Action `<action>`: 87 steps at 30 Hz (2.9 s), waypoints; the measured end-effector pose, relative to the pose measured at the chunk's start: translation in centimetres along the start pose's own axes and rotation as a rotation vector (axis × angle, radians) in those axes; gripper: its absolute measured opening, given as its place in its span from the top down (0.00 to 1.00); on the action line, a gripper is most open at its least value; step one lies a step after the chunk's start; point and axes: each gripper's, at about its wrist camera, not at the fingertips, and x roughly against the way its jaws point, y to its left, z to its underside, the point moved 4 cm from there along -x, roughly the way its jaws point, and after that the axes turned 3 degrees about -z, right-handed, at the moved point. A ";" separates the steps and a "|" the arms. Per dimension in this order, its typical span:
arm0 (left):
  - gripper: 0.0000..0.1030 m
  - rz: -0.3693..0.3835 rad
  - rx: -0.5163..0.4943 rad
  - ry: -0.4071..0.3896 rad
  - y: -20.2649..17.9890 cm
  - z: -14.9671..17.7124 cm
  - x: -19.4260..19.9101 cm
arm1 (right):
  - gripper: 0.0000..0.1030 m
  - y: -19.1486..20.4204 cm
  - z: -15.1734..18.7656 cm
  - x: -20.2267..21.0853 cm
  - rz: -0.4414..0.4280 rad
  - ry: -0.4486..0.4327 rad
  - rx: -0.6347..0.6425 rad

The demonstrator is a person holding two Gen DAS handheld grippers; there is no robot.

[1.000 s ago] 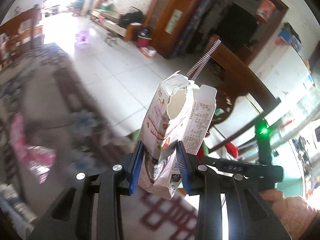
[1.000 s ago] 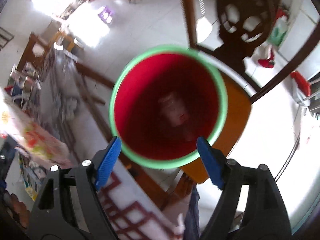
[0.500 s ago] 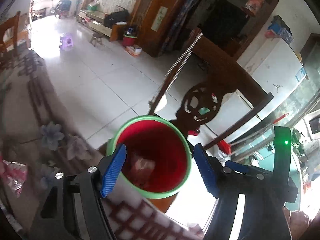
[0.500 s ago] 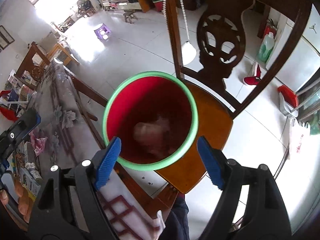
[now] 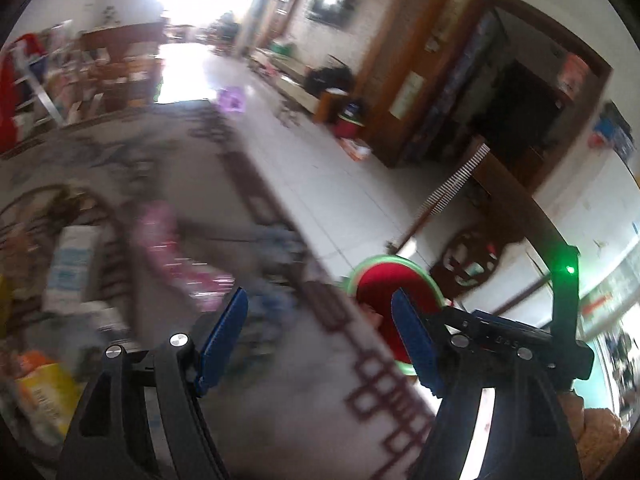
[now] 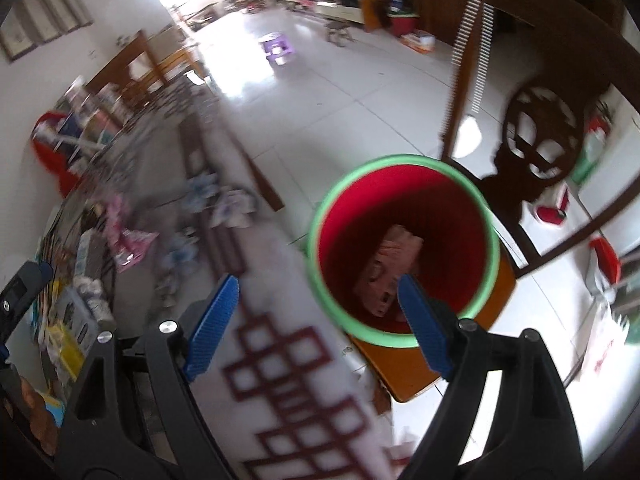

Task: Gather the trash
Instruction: 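Lower the white carton into the red bin and open the left gripper, then grasp the yellow iced tea carton with the left gripper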

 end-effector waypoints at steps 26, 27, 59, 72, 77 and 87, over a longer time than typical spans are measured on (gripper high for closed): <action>0.30 -0.246 0.230 -0.055 27.2 5.3 12.8 | 0.19 24.3 9.0 -2.8 -0.076 0.058 0.236; 0.30 -0.258 0.244 -0.053 28.3 5.4 13.0 | 0.19 24.7 9.2 -2.9 -0.072 0.058 0.240; 0.30 -0.350 0.326 0.105 39.1 5.3 7.3 | 0.16 23.8 9.3 -2.1 -0.004 0.042 0.179; 0.38 -0.349 0.270 0.250 38.6 5.3 1.3 | 0.14 24.2 9.6 -2.2 -0.010 0.053 0.196; 0.39 -0.340 0.268 0.247 38.7 5.3 1.2 | 0.14 24.3 9.7 -2.3 -0.014 0.057 0.202; 0.40 -0.353 0.324 0.148 39.4 5.2 5.1 | 0.14 25.9 9.9 -3.1 -0.030 0.080 0.241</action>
